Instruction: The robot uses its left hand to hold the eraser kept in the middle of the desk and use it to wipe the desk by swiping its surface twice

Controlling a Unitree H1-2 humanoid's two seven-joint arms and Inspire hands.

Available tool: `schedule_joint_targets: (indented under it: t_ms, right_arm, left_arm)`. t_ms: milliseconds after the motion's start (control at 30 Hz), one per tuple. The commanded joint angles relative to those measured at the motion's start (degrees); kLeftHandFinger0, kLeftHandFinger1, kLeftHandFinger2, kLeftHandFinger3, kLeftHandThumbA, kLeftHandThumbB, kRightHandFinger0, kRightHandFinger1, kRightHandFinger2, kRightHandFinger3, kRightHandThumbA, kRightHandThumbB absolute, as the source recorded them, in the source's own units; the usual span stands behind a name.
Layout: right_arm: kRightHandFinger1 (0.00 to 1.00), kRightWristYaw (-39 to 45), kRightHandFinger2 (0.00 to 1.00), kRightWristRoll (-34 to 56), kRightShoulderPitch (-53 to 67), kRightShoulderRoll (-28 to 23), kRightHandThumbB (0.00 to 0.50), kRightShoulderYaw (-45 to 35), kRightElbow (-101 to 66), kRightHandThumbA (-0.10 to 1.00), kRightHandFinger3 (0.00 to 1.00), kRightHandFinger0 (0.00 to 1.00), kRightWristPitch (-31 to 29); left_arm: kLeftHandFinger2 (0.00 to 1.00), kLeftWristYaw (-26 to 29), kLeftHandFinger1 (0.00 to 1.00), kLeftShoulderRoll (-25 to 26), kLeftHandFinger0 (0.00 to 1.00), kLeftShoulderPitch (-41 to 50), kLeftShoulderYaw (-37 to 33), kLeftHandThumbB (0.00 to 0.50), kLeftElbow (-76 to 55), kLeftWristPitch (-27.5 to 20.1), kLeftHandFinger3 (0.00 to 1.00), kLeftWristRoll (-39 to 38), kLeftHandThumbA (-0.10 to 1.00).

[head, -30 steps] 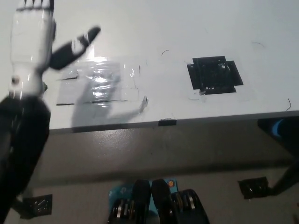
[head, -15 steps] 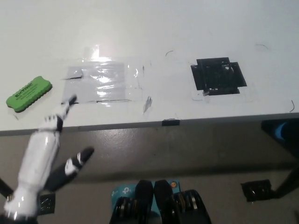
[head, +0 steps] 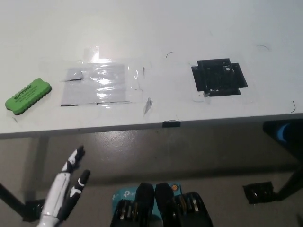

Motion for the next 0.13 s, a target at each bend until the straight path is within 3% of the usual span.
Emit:
schedule_joint_targets:
  t_ms: [0, 33, 100]
  right_arm:
    - [1.0, -0.32, 1.0, 0.44, -0.73, -0.25, 0.0, -0.36, -0.81, 1.0, 1.0, 1.0, 0.12]
    - [1.0, 0.09, 1.0, 0.31, -0.45, -0.4, 0.0, -0.05, -0.97, 1.0, 1.0, 1.0, 0.09]
    - [1.0, 0.05, 1.0, 0.43, -0.68, -0.48, 0.0, -0.14, -1.31, 1.0, 1.0, 1.0, 0.47]
  left_arm:
    - [1.0, -1.32, 1.0, -1.51, 1.0, -0.52, 3.31, 0.213, 8.54, -5.24, 1.0, -6.19, 1.0]
    - [1.0, -1.4, 1.0, -1.32, 1.0, -0.81, 3.57, 0.184, 9.93, -5.13, 1.0, -5.6, 1.0]
    - [1.0, -2.29, 1.0, -1.61, 1.0, -1.49, 4.65, 0.173, 11.58, -4.1, 1.0, -6.73, 1.0]
